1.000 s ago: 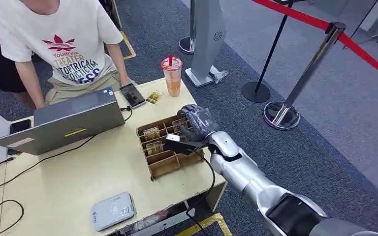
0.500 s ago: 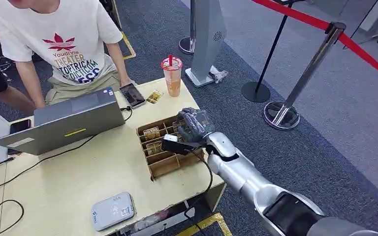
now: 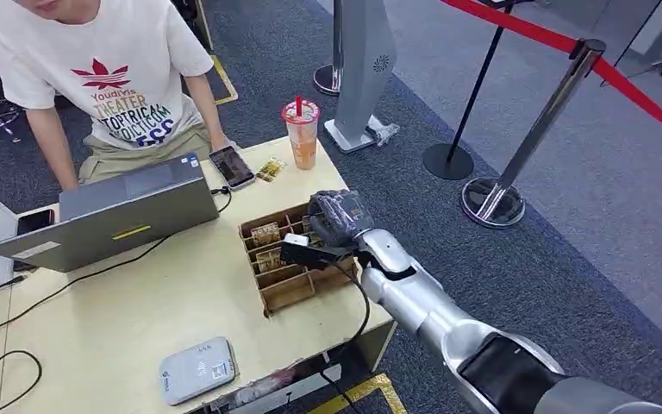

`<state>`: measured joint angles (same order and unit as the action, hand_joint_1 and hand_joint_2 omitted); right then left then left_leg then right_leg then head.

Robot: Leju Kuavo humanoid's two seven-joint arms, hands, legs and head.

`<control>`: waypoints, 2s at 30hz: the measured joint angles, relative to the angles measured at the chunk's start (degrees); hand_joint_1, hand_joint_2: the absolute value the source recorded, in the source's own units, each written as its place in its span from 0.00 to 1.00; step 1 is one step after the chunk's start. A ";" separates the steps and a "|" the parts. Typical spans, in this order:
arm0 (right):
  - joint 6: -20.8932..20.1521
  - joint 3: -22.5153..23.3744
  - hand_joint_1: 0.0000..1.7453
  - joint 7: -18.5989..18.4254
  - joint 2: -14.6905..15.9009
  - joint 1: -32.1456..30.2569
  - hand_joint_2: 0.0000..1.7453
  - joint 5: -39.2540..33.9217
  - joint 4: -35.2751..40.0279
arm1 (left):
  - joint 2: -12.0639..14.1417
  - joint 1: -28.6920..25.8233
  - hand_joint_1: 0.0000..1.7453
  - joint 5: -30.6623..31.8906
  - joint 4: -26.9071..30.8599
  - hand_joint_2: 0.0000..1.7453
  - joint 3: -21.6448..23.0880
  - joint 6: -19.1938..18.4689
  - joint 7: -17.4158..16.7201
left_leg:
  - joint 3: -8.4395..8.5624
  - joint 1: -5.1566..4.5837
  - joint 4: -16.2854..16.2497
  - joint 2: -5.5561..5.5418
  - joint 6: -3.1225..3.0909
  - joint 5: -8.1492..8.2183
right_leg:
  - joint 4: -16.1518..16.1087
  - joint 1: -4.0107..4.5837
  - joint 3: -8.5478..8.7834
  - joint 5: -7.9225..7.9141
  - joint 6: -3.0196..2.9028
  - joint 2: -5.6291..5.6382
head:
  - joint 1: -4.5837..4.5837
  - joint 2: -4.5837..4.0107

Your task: Pass the card to the sensor for recognition and then transmit it.

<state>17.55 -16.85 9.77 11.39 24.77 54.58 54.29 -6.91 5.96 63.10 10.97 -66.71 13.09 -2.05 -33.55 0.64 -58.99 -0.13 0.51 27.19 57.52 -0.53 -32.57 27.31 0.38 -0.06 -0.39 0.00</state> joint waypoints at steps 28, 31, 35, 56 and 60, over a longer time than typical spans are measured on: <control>-3.30 -0.29 0.40 0.83 0.02 2.64 1.00 -1.90 -1.60 | 0.02 0.15 0.00 0.20 0.00 0.00 0.00 -0.11 -0.07 | 0.01 0.00 0.00 0.00 0.00 0.00 | 0.00 0.00 0.00 -0.01 0.00 0.01 | 0.00 0.00; -3.28 -0.39 0.62 0.52 0.02 2.70 1.00 -1.81 -1.58 | 0.02 0.17 0.00 0.31 0.00 0.00 0.00 -0.24 -0.07 | 0.01 0.00 0.00 0.00 0.00 0.00 | 0.00 0.00 0.00 0.00 0.00 0.01 | 0.00 0.00; -3.30 -0.53 0.74 -0.05 0.02 2.69 1.00 -1.16 -1.42 | 0.02 0.18 0.00 0.35 0.00 0.00 0.00 -0.24 -0.07 | 0.01 0.00 0.00 0.01 0.00 0.00 | 0.00 0.00 -0.01 0.00 0.00 0.01 | -0.02 0.00; -3.32 -1.07 0.70 -1.20 0.83 1.63 1.00 -1.16 0.87 | 0.07 0.21 0.00 0.52 0.00 0.00 0.00 -0.24 -0.07 | 0.01 0.00 0.00 0.01 0.00 0.00 | 0.00 0.00 -0.02 0.00 0.00 0.01 | 0.00 0.00; -3.37 -1.07 0.44 -1.25 1.03 1.24 1.00 -1.14 1.27 | 0.07 0.21 0.00 0.66 0.00 0.00 0.00 -0.24 -0.09 | 0.01 0.00 0.00 0.02 0.00 0.00 | 0.00 0.00 -0.02 0.00 0.00 0.01 | 0.00 0.00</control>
<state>14.19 -17.92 8.52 12.41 26.01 53.44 55.56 -6.84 6.17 63.76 10.97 -66.71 12.85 -2.14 -33.53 0.64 -58.99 -0.11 0.51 27.19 57.52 -0.53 -32.59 27.31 0.38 -0.05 -0.39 0.00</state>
